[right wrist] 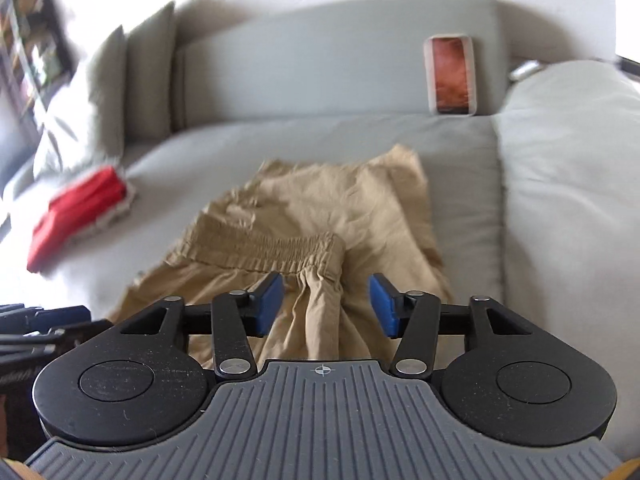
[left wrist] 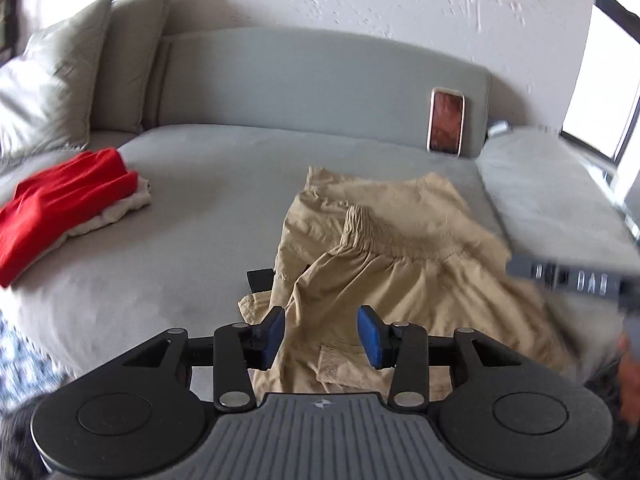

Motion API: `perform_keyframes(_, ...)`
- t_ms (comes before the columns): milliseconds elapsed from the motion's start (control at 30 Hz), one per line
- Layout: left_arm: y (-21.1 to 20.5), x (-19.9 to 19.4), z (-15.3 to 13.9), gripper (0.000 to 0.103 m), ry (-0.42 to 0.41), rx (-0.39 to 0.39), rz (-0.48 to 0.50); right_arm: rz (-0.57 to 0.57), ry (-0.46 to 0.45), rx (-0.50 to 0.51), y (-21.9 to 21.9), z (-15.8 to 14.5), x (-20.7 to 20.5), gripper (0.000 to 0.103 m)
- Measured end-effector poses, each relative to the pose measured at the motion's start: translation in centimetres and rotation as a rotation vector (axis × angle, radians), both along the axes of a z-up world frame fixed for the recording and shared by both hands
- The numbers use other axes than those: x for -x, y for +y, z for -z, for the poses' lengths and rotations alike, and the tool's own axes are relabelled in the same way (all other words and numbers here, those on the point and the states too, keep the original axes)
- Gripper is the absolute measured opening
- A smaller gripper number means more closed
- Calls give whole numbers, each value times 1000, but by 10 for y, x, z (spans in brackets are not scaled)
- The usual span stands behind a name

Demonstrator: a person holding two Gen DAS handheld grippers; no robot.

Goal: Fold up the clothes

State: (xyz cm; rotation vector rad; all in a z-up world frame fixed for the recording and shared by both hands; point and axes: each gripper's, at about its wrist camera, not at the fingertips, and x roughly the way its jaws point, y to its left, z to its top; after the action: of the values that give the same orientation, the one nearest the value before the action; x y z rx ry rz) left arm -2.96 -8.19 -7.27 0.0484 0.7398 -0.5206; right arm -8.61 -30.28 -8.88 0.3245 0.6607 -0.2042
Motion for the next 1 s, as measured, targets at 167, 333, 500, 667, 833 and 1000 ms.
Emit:
perform_keyframes(167, 6, 14, -20, 40, 25, 59, 42, -17, -61, -32, 22, -10, 46, 55)
perform_keyframes(333, 21, 14, -58, 41, -17, 97, 25, -10, -74, -126, 10, -33, 74, 56)
perform_keyframes(500, 40, 12, -86, 44, -90, 90, -22, 70, -114, -111, -12, -78, 91, 65)
perform_keyframes(667, 42, 9, -87, 44, -64, 71, -14, 162, -133, -41, -16, -93, 100, 78)
perform_keyframes(833, 48, 10, -84, 44, -51, 72, -21, 150, -102, -95, -16, -87, 93, 79)
perform_keyframes(1000, 46, 6, -66, 46, -19, 63, -27, 125, -79, -94, -10, -78, 86, 82)
